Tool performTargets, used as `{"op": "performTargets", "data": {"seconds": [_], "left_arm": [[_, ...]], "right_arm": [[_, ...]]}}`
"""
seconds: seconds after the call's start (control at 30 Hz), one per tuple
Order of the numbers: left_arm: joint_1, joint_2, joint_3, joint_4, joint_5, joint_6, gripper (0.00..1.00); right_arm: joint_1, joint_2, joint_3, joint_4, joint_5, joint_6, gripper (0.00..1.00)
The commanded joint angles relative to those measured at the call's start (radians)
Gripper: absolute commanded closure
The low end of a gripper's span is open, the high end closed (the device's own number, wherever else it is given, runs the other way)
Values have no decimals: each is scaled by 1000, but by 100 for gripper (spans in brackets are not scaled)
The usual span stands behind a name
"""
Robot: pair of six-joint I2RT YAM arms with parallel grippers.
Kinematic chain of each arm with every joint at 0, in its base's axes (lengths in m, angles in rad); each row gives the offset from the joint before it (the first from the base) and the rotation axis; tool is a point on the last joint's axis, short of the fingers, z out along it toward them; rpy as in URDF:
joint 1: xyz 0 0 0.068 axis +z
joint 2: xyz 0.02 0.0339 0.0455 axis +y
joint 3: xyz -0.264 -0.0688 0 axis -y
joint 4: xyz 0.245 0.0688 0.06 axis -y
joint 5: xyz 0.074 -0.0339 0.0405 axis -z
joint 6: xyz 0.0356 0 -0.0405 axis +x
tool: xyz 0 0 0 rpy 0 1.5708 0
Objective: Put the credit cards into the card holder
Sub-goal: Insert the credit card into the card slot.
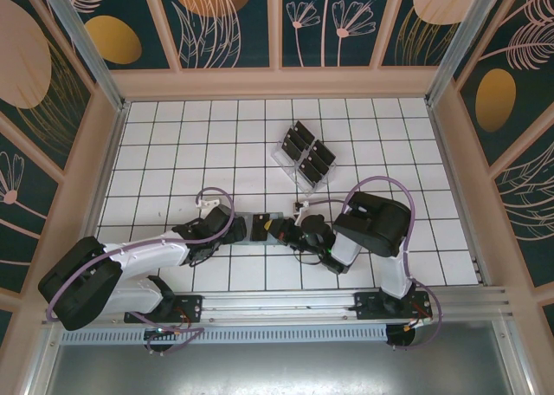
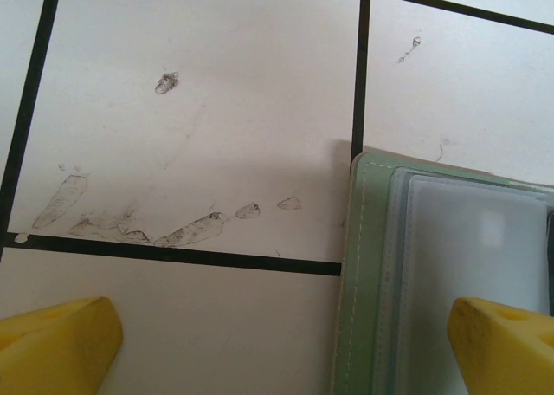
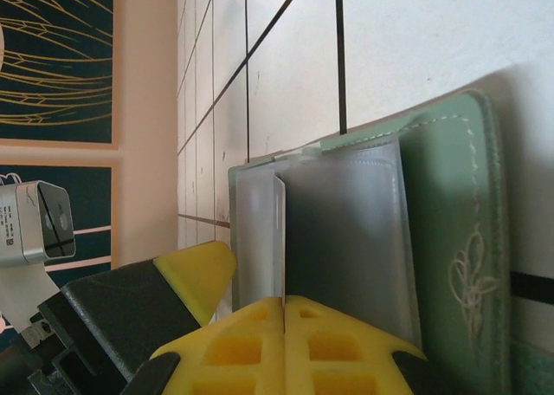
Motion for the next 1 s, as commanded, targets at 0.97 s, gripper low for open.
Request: {"op": "performTargets", "data": {"seconds": [0.97], "left_arm": [[7,-8,-5,-89,2,-26,1]], "right_arm": [[-51,-124,164,-510,-114,-111,73]]}}
